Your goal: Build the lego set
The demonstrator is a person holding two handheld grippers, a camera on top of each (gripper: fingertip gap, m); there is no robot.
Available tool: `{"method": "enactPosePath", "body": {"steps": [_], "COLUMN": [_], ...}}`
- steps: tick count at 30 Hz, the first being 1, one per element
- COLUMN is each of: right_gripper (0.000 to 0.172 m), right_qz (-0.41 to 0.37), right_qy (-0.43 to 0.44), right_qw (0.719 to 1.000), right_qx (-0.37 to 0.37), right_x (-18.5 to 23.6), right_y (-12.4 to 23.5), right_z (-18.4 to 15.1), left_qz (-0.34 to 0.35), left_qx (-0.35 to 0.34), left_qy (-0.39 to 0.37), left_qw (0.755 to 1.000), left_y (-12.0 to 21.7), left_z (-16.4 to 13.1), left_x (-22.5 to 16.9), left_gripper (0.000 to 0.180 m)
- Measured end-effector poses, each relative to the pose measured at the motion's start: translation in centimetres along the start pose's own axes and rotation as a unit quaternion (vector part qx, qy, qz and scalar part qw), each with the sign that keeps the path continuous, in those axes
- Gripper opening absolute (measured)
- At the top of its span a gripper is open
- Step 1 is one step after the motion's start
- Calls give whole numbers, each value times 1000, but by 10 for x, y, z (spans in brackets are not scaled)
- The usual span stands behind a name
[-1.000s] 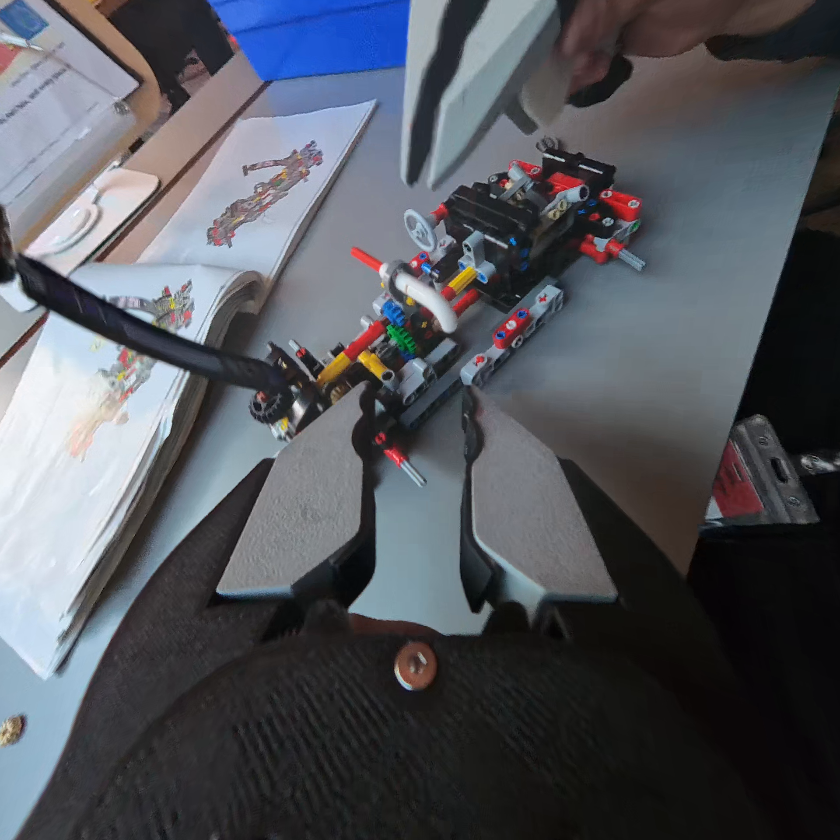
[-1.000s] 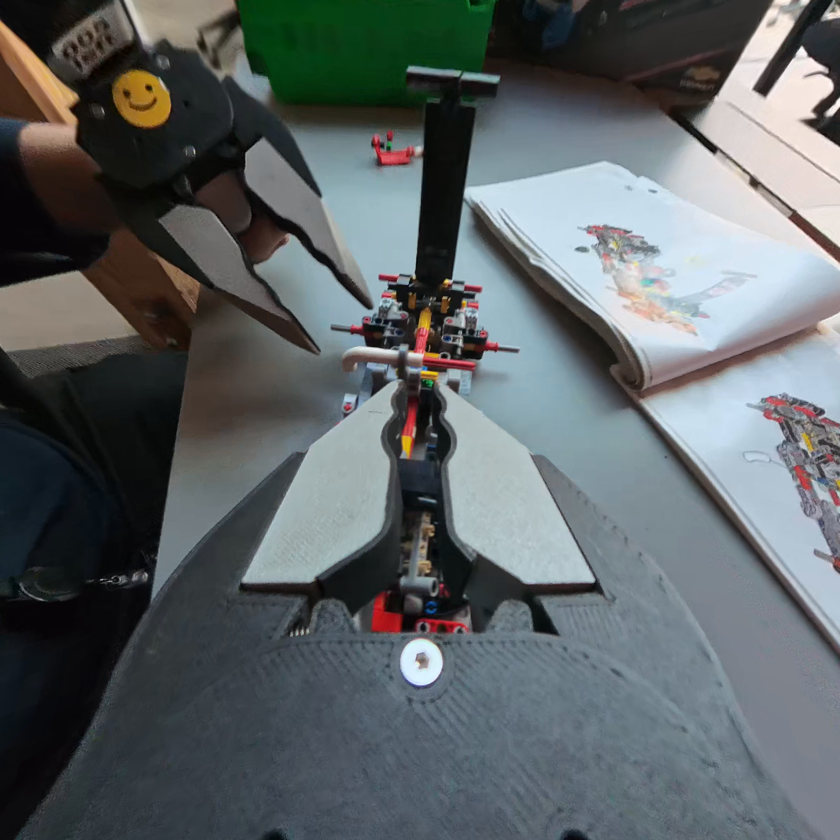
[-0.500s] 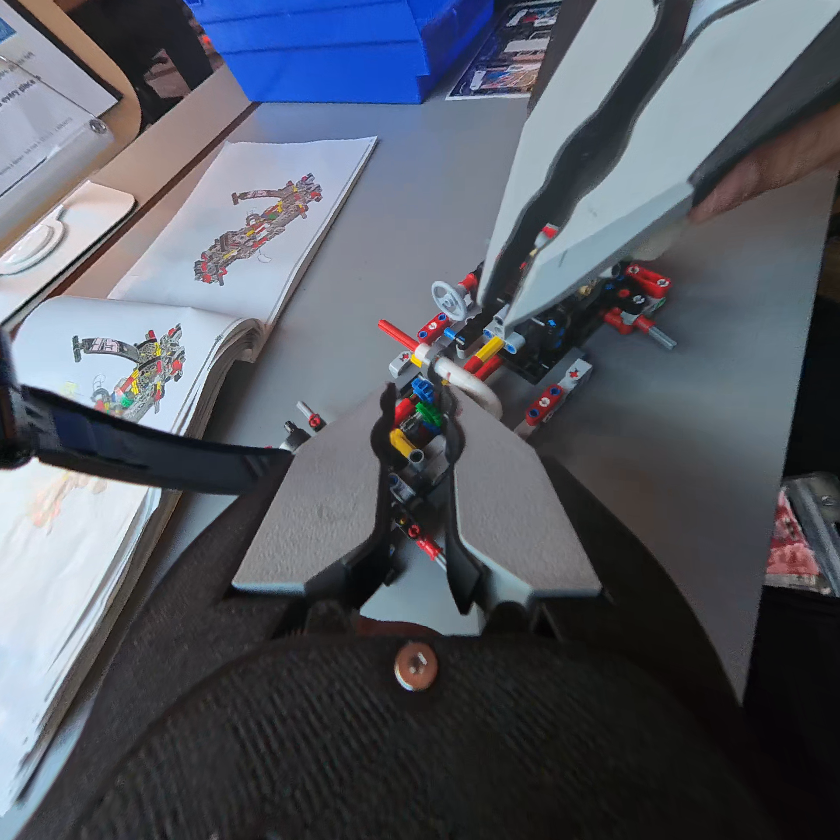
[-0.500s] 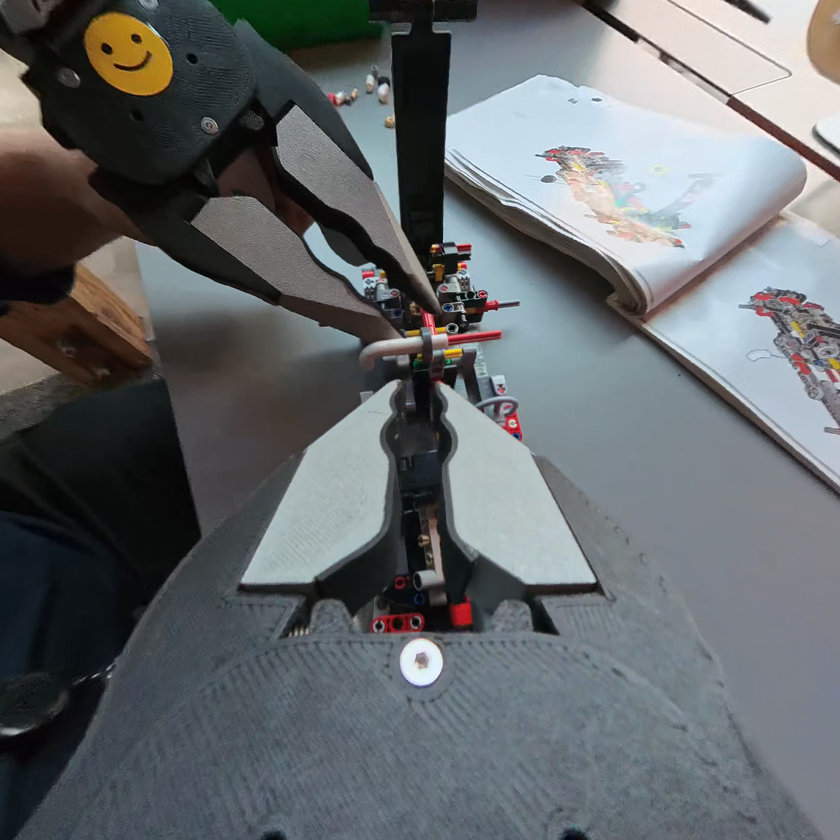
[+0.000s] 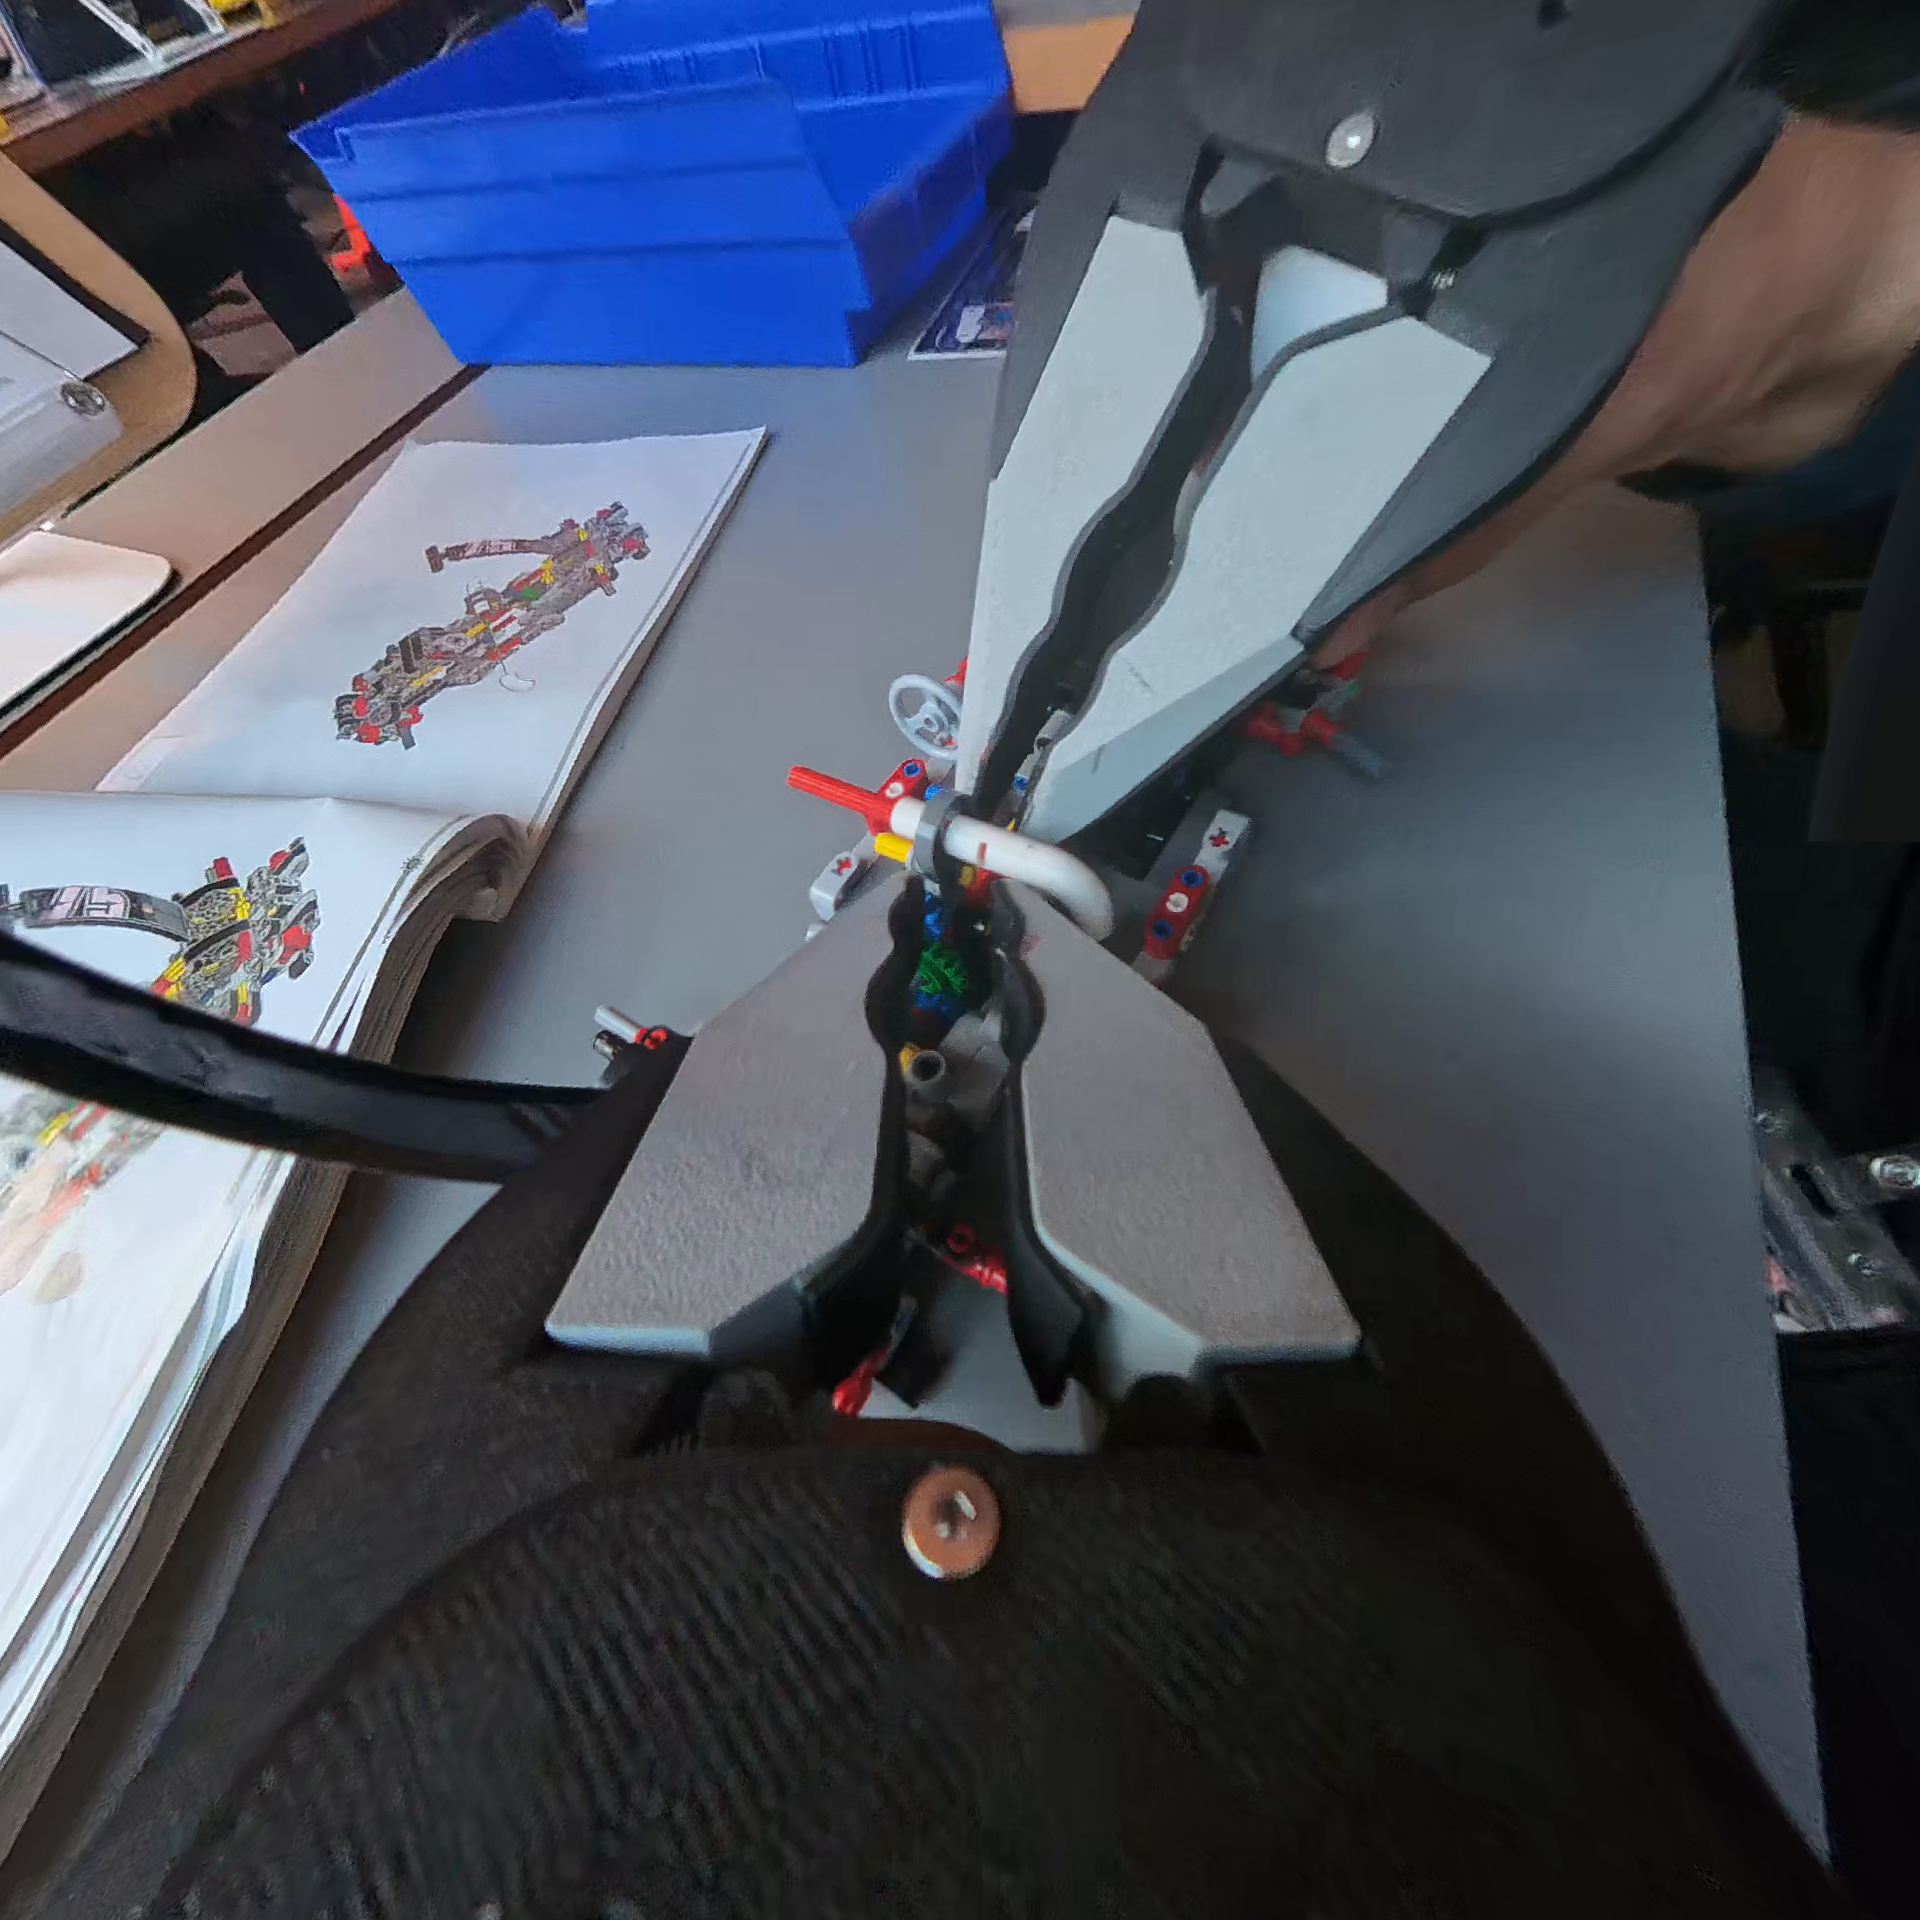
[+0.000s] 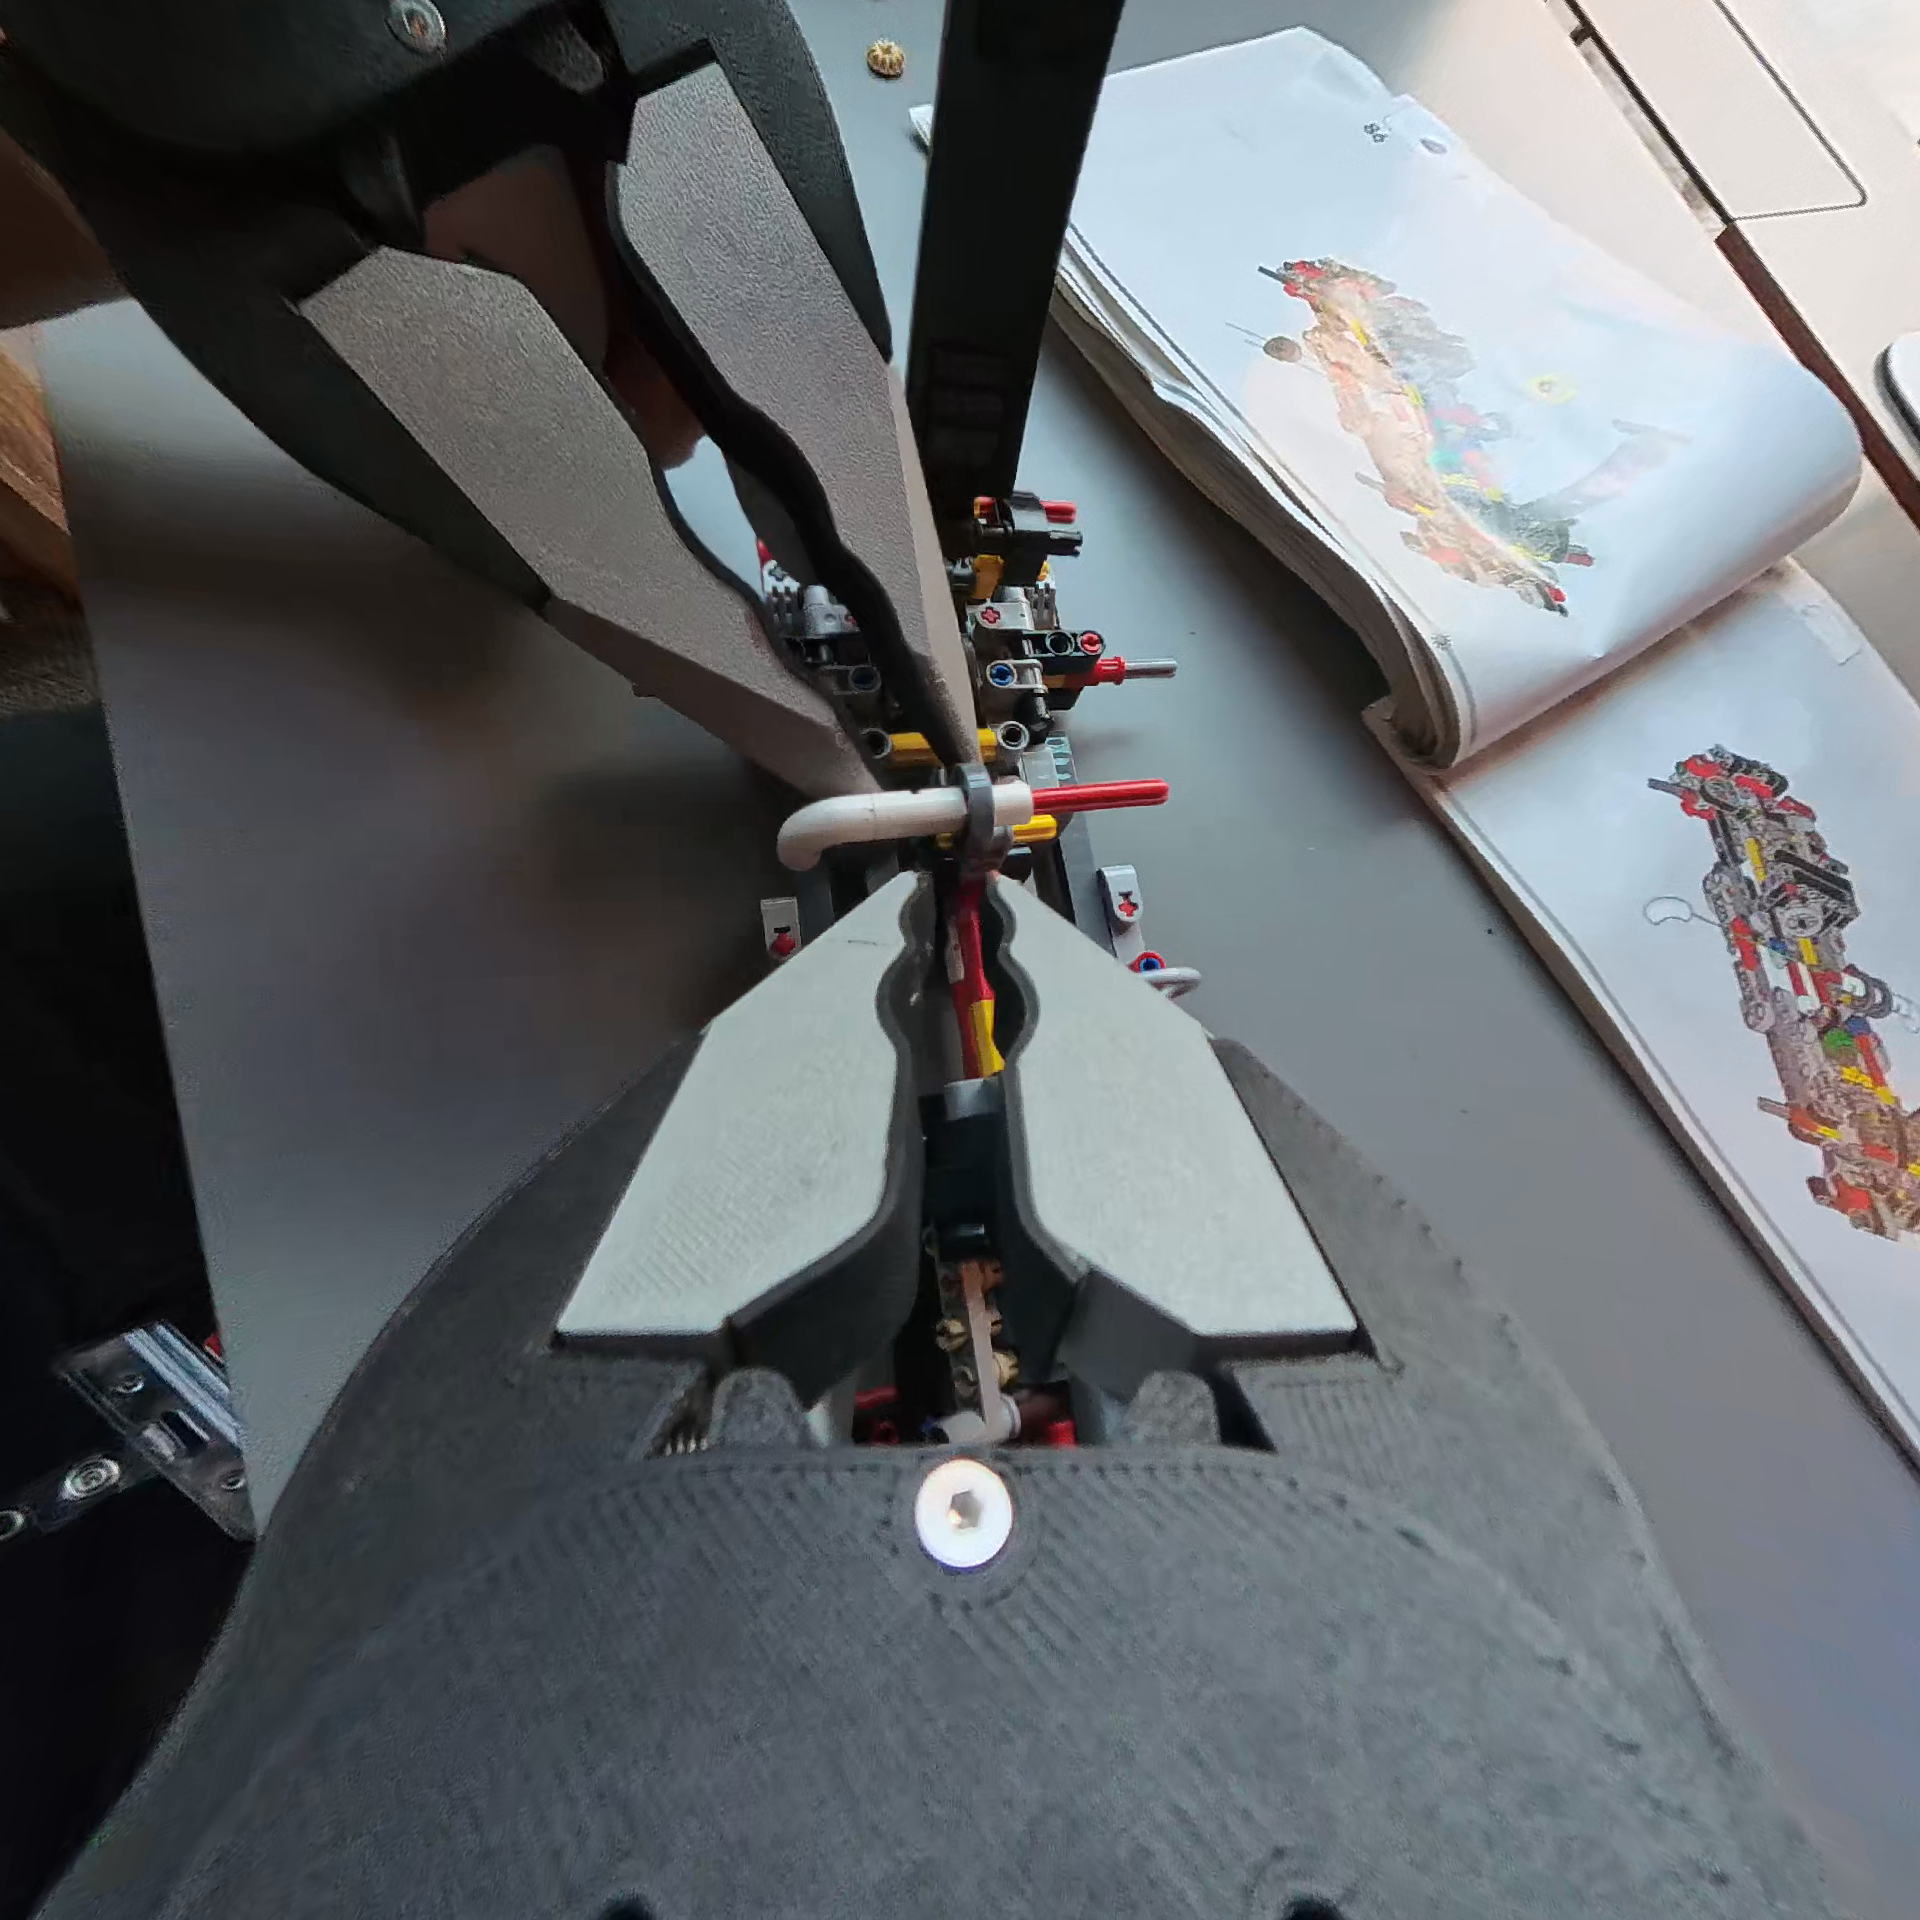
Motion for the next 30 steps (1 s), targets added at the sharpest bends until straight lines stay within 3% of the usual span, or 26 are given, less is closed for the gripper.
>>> {"method": "enactPosePath", "body": {"steps": [13,30], "right_gripper": [12,15], "right_qz": [-37,-38], "right_qy": [50,45], "right_qw": [998,998], "right_qx": [-12,-18], "right_x": [-17,-30], "right_y": [-5,-4], "right_z": [5,8], "left_qz": [28,-24], "left_qx": [37,113], "left_qy": [-31,-100], "left_qw": [998,988], "left_y": [-9,-3], "left_z": [-2,3], "left_x": [19,43], "left_gripper": [14,27]}}
Point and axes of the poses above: each gripper's, where its closed fingertips meet, y back along the fingers, z out of its top, x = y × z across the jaws, the point moved 2 cm from there along y, back along the fingers, and after that the axes turned 8 degrees about -z, right-handed, at the moved point
